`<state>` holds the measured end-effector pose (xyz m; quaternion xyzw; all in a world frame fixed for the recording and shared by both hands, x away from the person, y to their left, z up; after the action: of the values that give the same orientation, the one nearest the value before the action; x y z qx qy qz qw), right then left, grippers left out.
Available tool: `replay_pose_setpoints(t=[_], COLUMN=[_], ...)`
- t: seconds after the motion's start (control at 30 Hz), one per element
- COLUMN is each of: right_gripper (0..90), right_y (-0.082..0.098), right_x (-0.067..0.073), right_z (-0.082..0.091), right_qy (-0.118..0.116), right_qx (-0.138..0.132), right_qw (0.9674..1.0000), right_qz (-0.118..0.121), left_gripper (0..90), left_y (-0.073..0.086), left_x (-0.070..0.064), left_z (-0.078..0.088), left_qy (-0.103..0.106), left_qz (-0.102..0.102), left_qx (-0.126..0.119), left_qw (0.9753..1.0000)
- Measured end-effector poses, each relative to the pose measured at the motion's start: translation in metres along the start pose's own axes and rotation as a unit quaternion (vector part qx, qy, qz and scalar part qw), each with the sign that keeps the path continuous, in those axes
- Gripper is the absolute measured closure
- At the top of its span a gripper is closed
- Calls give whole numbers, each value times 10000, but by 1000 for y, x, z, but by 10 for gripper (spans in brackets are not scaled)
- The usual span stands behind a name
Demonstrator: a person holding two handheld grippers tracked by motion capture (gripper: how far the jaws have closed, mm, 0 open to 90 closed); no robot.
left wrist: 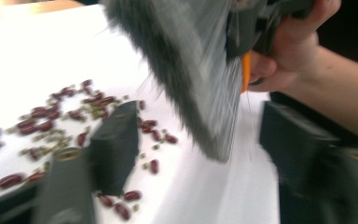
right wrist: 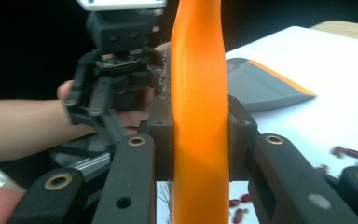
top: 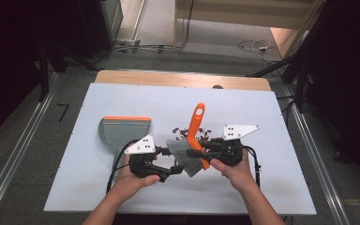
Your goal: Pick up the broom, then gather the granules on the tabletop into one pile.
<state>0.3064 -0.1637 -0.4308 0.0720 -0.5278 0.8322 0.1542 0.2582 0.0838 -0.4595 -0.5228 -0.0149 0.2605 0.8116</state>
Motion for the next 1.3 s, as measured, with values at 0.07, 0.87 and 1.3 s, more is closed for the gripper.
replay_pose_setpoints(t=[0.07, 0.87, 1.3], right_gripper=[684, 683, 683], right_y=[1, 9, 5], right_x=[-2, -28, -45], right_z=[3, 31, 47], right_qy=[180, 1661, 2695], right_qx=[7, -23, 500], right_qw=[9998, 9836, 9581], right_qz=[-73, -708, -836], left_gripper=[170, 0, 0], left_y=[1, 14, 25], left_x=[2, 22, 31], left_z=[4, 36, 59], left_qy=[-131, -850, -1423], left_qz=[43, 256, 308], left_qx=[-25, -300, -295], left_qw=[9999, 9956, 9889])
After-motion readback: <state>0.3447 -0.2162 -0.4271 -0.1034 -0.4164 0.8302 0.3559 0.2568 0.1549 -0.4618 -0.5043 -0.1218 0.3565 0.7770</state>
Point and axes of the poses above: each handheld gripper's, and its own axes: z roughly backward along the jaws, y roughly out of its underside, x roughly to its left, the point moved 2 cm from there along -z, roughly forward along the jaws, and after that the axes turned 8 degrees about x, right-handed, at the moved point
